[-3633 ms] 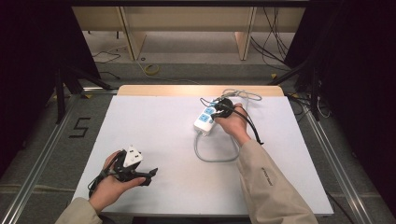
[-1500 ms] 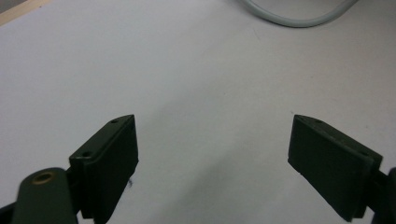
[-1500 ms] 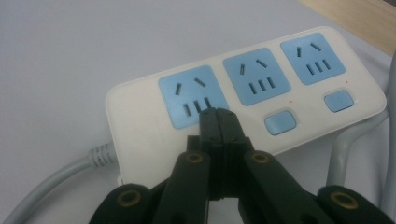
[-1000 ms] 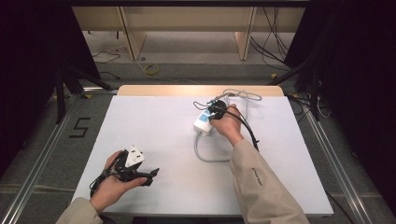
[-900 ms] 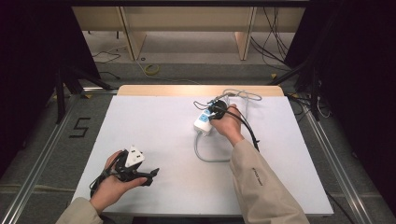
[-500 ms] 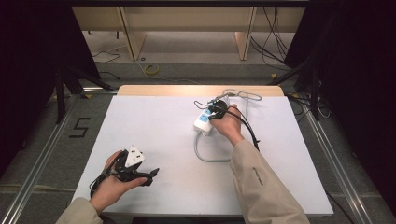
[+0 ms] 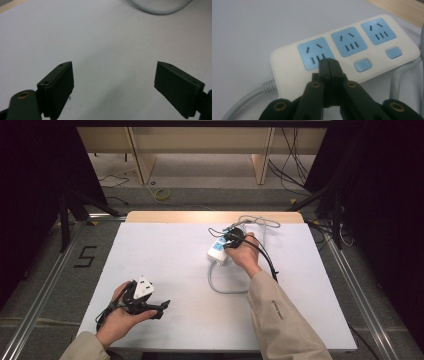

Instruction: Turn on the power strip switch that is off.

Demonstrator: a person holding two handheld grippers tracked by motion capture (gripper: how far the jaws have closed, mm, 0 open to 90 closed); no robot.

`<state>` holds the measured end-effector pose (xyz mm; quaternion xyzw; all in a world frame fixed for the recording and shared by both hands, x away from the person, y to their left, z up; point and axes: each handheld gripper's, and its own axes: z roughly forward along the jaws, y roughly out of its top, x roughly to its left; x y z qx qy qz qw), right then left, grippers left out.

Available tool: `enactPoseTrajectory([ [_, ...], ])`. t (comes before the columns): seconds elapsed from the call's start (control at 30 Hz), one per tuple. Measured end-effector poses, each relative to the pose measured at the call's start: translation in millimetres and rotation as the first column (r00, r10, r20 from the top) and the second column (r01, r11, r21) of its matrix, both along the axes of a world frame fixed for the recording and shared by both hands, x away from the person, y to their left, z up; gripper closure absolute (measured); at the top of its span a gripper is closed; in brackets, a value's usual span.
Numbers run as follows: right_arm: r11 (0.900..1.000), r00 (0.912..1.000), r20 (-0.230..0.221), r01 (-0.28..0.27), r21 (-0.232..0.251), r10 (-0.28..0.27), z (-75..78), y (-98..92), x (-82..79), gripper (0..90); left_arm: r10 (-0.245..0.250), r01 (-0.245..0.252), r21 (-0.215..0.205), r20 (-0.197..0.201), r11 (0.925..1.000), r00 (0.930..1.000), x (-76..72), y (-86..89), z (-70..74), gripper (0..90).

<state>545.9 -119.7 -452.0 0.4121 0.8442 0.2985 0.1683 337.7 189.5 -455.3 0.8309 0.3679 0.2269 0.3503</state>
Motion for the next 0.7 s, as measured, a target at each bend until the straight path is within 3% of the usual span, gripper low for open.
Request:
enactPoseTrajectory([
  [0.3,1.0,0.9997,0.024,-0.01,0.011,0.009,8.2,-9.9,-7.8,82.1,0.001,-0.001,-0.001,0.002,1.0,1.0,-0.1,0.0,-0.2,15.9],
  [0.7,0.998,0.9999,0.008,0.006,0.067,-0.007,16.6,-32.3,-18.7,73.5,0.005,-0.005,0.002,-0.002,1.0,1.0,-0.1,0.0,-0.7,15.9],
])
